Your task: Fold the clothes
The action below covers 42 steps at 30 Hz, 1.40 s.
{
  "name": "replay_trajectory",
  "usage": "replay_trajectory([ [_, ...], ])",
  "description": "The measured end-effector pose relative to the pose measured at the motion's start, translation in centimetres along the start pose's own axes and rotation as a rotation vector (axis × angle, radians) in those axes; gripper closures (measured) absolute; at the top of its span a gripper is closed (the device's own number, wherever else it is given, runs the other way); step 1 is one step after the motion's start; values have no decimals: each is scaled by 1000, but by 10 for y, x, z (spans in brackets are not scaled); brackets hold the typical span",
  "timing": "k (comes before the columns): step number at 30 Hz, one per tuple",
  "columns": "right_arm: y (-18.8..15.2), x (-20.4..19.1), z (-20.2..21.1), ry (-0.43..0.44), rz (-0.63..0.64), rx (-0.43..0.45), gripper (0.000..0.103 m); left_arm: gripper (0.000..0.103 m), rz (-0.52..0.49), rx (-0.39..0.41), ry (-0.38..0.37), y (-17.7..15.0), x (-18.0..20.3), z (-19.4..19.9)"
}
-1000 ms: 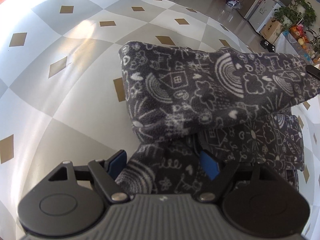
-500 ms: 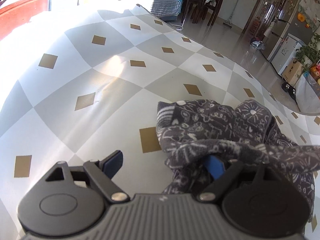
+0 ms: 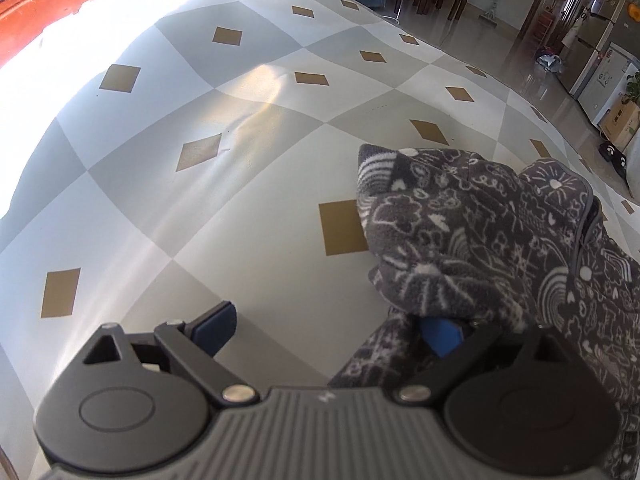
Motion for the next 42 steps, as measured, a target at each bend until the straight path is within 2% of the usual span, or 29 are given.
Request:
replay_trajectory([
  [7,-17,1,-30,-44,68,-117,62,6,27,13,8,8,-2,1],
  [14,-36,-7,-54,-57,120,-168,60,6,52,4,-3,10,-4,-1],
  [15,-38,-10,-55,-59,129,-168,63,6,52,5,-1,10,-5,-1],
  [16,-39,-13,-56,-68,143,-163,79,5,55,8,3,11,-6,-2],
  [17,-40,-16,-56,-76,160,-159,88,4,57,11,7,12,-7,-2],
  [18,-39,-18,-55,-76,170,-148,93,4,59,14,11,13,-8,-3],
  [20,-38,-23,-51,-69,186,-121,96,4,63,26,18,16,-9,-3],
  [30,-1,-42,4,25,144,129,97,4,56,176,47,45,-3,20],
  [34,0,-47,11,10,172,181,97,3,-48,257,134,44,11,33],
  [37,0,-46,12,-15,170,200,97,3,-165,350,142,45,29,46],
  [39,2,-43,14,-19,158,213,97,1,-204,435,152,45,36,57],
  [40,3,-42,13,-23,157,205,97,0,-185,413,153,47,33,55],
  [42,-1,-36,0,-54,171,123,97,0,-87,261,156,48,17,39],
])
Point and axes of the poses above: each gripper's, at about its wrist camera, not at the fingertips, and z roughly against the way its jaws point, x to its right, y to its top, the point moved 1 cm from there along -z, roughly the way its jaws point, and after that the axes turned 12 degrees about -y, right-handed, at the moved point
